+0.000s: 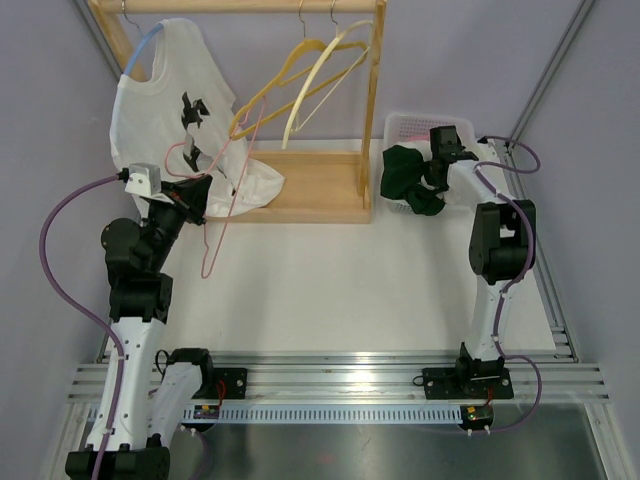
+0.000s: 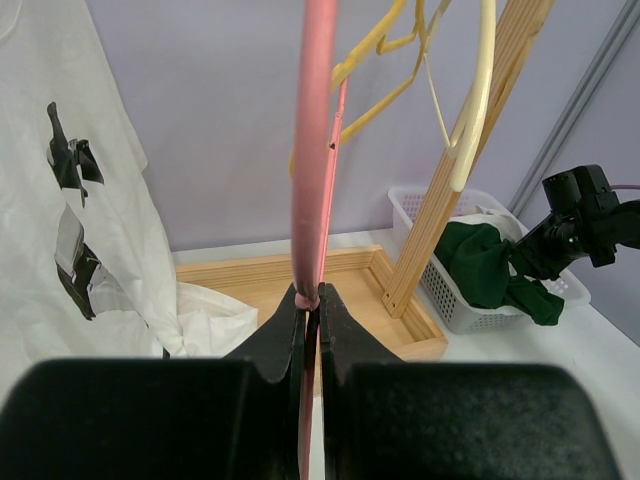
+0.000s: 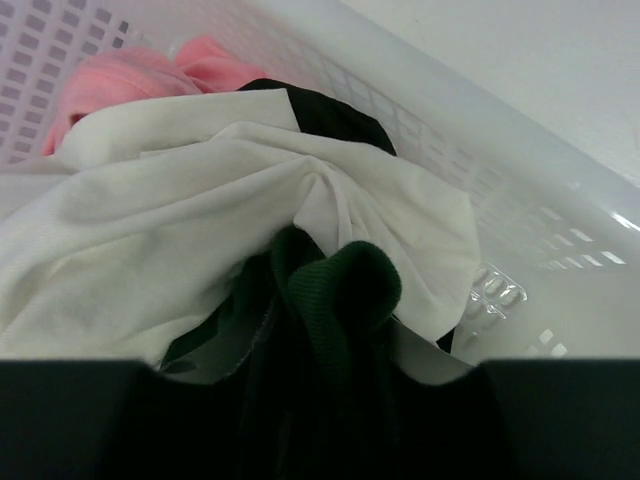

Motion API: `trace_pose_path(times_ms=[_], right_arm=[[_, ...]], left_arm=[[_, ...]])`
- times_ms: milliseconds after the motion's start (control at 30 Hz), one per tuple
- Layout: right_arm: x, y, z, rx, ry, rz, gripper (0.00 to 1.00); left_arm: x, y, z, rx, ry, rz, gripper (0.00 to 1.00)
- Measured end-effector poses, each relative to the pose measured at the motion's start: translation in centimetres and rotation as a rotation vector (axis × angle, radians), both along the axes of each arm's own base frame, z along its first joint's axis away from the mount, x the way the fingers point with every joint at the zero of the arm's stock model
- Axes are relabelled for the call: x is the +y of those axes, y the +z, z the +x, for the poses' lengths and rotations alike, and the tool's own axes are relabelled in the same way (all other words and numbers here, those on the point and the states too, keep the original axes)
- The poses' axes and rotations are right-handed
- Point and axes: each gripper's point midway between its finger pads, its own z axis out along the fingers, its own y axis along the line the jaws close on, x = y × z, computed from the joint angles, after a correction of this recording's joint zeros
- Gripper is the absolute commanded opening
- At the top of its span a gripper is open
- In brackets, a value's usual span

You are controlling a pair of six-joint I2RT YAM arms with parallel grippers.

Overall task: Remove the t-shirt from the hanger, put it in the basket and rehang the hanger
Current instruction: Place the tshirt into the basket

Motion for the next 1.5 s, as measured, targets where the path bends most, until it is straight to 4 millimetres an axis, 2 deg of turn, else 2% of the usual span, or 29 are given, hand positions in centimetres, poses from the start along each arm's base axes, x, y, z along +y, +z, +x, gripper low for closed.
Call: trace_pose_path(times_ms=[67,100,133,167,300,333,367,533,667,1033,1200,1367,1500], right_arm=[[-0.1,0.6,-0.4,0.0,0.001,-0.021,0.41],[-0.3,1.1,-0.7,-0.004,-0.002,-0.035,0.48],[-0.4,1.8,-1.0,-0.008,-0.001,-0.048,0.48],[-0.6,2.5,-1.2,-0.015,0.0,-0.061,0.49],[-0.7,5.7,-1.7,-0.053,0.018,-0.105,0.63],[-0.7,6.5,-1.8,-0.065,0.026,-0.117,0.71],[-0.5,7.3,-1.9,-0.08,0.032,-0.126,0.74],[0.7,10.0,-2.3,-0.13,0.094,-0.168,0.84],[2.1,10.9,-2.5,-0.158,0.18,-0.189,0.88],[7.1,11.6,-1.1,-0.243,0.412,-0.105,0.86],[8.3,9.7,0.2,-0.227,0.431,-0.045,0.86],[9.0,4.3,1.4,-0.147,0.401,0.043,0.83],[8.4,0.3,2.0,-0.096,0.322,0.125,0.79]], left_arm=[[0.0,0.0,0.0,0.0,0.0,0.0,0.0],[0.0,0.0,0.0,0.0,0.0,0.0,0.0],[0.0,0.0,0.0,0.0,0.0,0.0,0.0],[0.0,0.0,0.0,-0.001,0.0,0.0,0.0],[0.0,0.0,-0.1,-0.002,0.0,-0.001,0.0],[0.0,0.0,-0.1,-0.002,0.0,-0.001,0.0],[0.0,0.0,-0.1,-0.002,0.0,-0.001,0.0],[0.0,0.1,-0.1,-0.002,-0.001,-0.001,0.0],[0.0,-0.1,-0.3,-0.003,-0.001,-0.001,0.0],[0.0,-0.2,-0.3,-0.002,-0.001,-0.002,0.0],[0.0,-0.2,-0.3,-0.001,-0.001,-0.002,0.0],[0.0,-0.2,-0.3,-0.001,-0.001,-0.001,0.0],[0.0,-0.2,-0.3,-0.001,-0.001,-0.002,0.0]])
